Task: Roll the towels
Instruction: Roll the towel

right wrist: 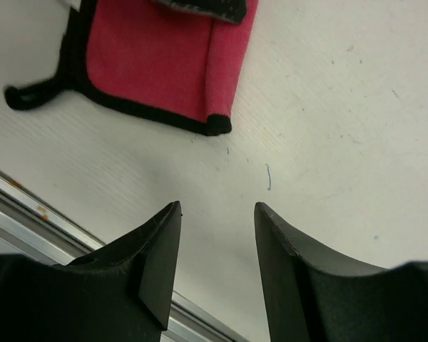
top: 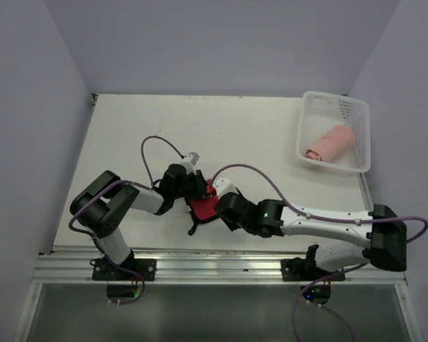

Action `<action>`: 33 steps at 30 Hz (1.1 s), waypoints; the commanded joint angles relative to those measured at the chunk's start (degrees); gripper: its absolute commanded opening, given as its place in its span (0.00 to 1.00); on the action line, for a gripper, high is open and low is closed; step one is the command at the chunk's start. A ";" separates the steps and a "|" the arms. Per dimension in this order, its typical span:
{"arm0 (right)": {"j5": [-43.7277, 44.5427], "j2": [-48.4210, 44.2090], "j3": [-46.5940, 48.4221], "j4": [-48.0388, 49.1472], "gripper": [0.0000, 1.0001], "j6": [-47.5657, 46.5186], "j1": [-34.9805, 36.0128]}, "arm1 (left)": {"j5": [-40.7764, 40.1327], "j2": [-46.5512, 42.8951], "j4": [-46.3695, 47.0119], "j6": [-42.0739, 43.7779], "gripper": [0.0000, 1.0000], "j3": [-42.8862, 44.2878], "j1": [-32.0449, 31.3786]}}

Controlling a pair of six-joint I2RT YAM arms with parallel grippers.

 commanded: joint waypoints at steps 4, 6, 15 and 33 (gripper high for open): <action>-25.83 -10.40 -8.58 17.31 0.49 13.12 -18.08 | -4.12 -0.63 -3.20 -0.25 0.20 -3.56 -0.06; -32.76 -10.15 -11.74 23.46 0.49 18.37 -21.36 | -4.12 -0.72 -3.11 -0.34 0.20 -3.56 -0.06; -46.42 -2.50 -17.55 38.68 0.49 31.15 -32.71 | -4.03 -0.63 -2.93 -0.43 0.19 -4.00 -0.32; -46.43 8.31 -21.24 43.08 0.47 33.00 -35.26 | -4.30 -0.98 -2.76 -0.34 0.18 -4.70 -0.50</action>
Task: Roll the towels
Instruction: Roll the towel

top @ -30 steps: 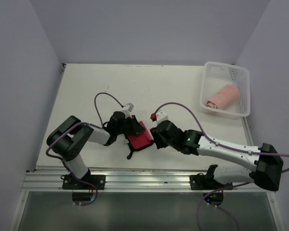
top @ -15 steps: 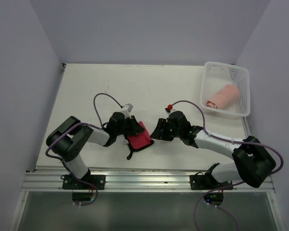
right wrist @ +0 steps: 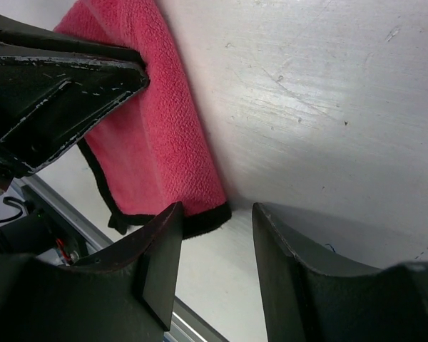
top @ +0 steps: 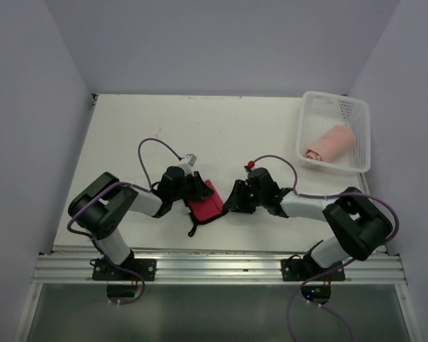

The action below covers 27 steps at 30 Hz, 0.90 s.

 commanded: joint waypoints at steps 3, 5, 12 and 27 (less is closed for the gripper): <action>-0.72 -0.04 -1.44 2.41 0.47 0.39 -0.16 | -2.68 0.42 -4.81 1.01 0.18 -2.13 -0.34; -0.72 -0.21 -1.53 2.41 0.47 0.39 -0.24 | -2.68 0.68 -4.64 1.01 0.18 -2.13 -0.34; -1.60 2.15 -2.06 4.51 0.42 0.56 0.02 | -2.85 0.85 -4.20 0.66 0.17 -2.39 -0.34; 4.80 3.21 -2.06 0.40 0.38 -3.46 4.58 | -3.29 0.24 -3.14 -0.13 0.16 -3.53 -0.34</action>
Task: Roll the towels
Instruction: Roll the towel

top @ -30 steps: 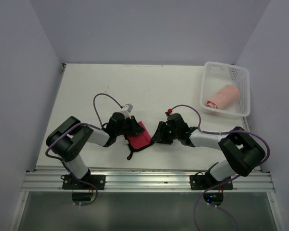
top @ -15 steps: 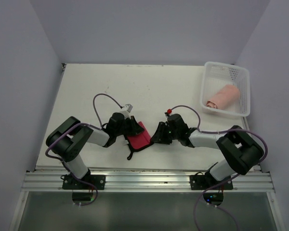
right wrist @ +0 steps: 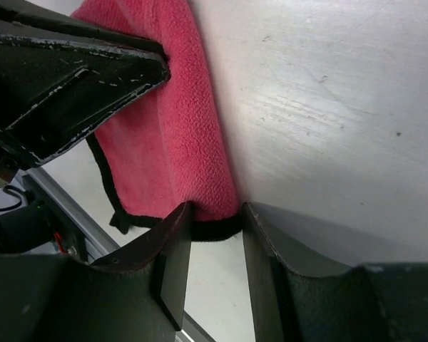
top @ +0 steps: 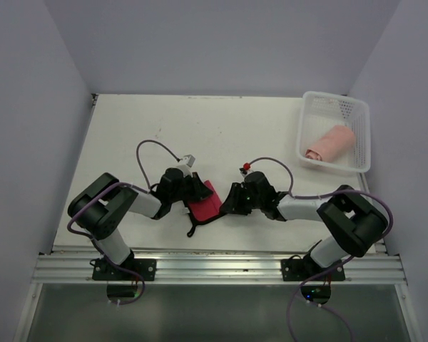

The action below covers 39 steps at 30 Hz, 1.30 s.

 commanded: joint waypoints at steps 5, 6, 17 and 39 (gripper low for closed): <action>9.90 0.72 -0.22 -8.82 0.24 -4.97 5.08 | -3.17 -0.24 -3.99 0.53 0.15 -3.47 -0.34; 10.26 0.98 -0.22 -8.83 0.19 -5.41 5.08 | -3.08 -0.24 -3.73 0.44 0.15 -3.47 -0.34; 18.16 -3.05 3.64 -14.87 0.00 -10.50 7.36 | -2.90 -3.23 -7.32 -0.09 0.15 -0.94 -0.34; 45.58 -5.17 11.55 -22.97 0.00 -25.00 25.55 | -2.72 -8.15 -19.36 0.88 0.33 8.21 0.10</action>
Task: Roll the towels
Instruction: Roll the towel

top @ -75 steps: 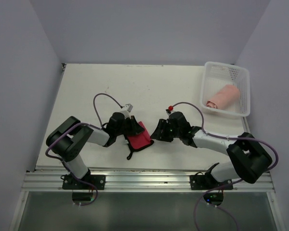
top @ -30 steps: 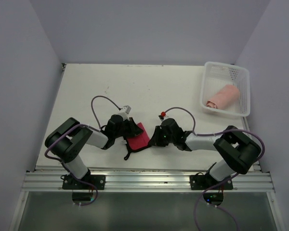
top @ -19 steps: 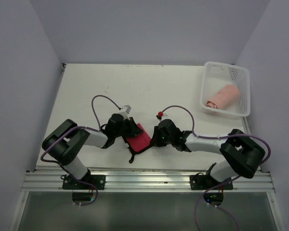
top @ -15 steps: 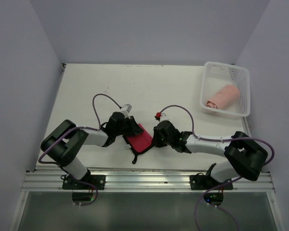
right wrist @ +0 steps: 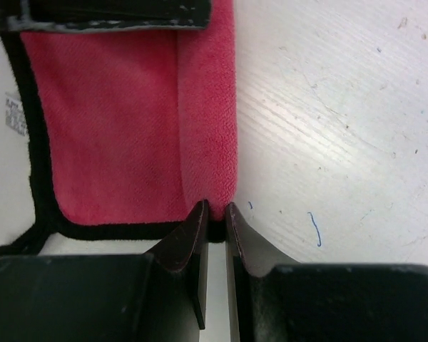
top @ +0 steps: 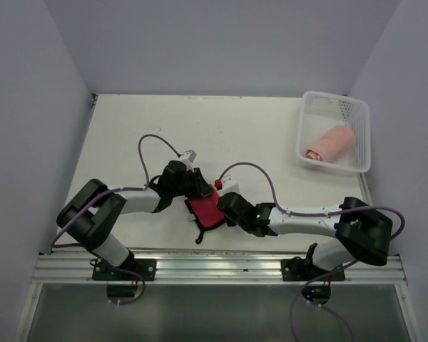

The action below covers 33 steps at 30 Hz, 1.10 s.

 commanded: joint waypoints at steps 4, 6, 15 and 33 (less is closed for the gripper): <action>11.80 2.02 4.63 -2.76 0.00 -4.82 6.69 | -1.92 -1.99 -2.81 1.97 0.34 2.62 0.66; 14.61 2.82 5.51 -3.64 0.00 -6.13 9.06 | -1.92 -2.08 -3.25 2.24 0.35 2.62 1.01; 23.48 8.44 10.70 -7.69 0.00 -9.30 15.57 | -1.30 -2.60 -5.88 3.55 0.36 3.77 1.72; 30.44 16.35 17.64 -13.22 0.00 -10.36 20.85 | 1.86 -6.74 -4.04 2.59 0.40 0.43 3.83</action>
